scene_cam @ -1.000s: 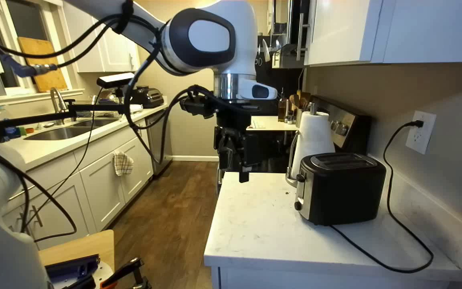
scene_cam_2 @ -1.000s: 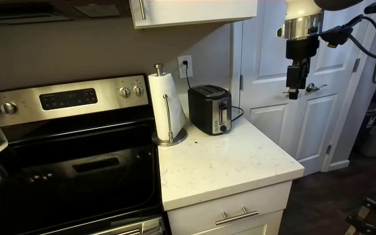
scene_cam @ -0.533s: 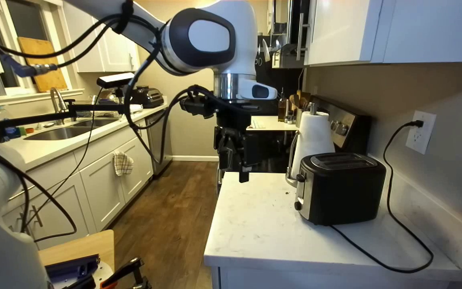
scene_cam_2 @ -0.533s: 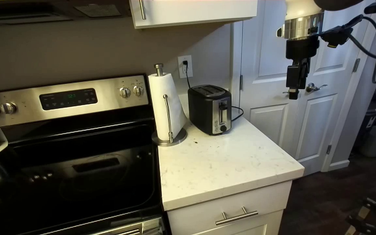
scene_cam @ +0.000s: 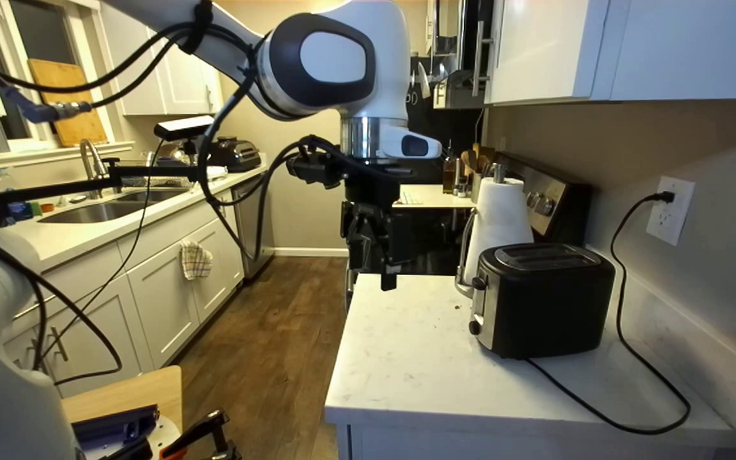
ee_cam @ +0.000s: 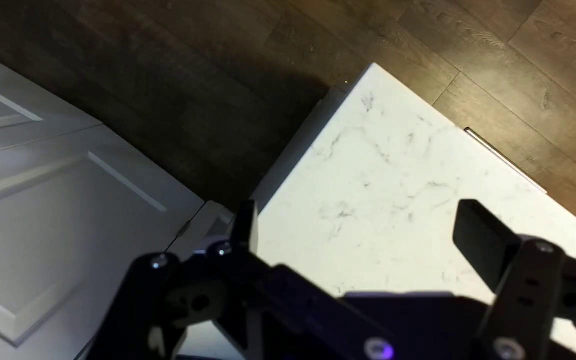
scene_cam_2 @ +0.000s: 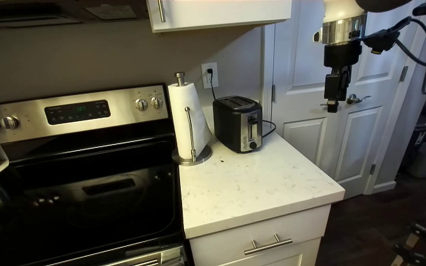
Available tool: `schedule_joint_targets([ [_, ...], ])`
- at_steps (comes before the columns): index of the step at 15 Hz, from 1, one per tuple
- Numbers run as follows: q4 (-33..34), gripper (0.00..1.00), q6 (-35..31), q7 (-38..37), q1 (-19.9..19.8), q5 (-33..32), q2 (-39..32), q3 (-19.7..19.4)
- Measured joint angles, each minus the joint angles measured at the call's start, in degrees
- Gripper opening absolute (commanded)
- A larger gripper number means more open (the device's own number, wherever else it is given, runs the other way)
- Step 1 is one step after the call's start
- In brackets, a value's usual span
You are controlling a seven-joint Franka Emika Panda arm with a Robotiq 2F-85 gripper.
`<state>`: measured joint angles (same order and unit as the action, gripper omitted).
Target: Push down the switch of the toaster
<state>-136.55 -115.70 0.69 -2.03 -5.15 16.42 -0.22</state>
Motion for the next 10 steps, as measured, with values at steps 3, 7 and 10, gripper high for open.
schedule_joint_targets([
  [3,0.34,1.0,0.08,0.0,0.0,-0.44,-0.14,0.0],
  [7,5.31,1.0,-0.28,0.0,0.04,-3.59,-2.59,0.13],
  [10,12.1,0.67,-1.02,0.54,0.13,-6.26,-6.24,0.3],
])
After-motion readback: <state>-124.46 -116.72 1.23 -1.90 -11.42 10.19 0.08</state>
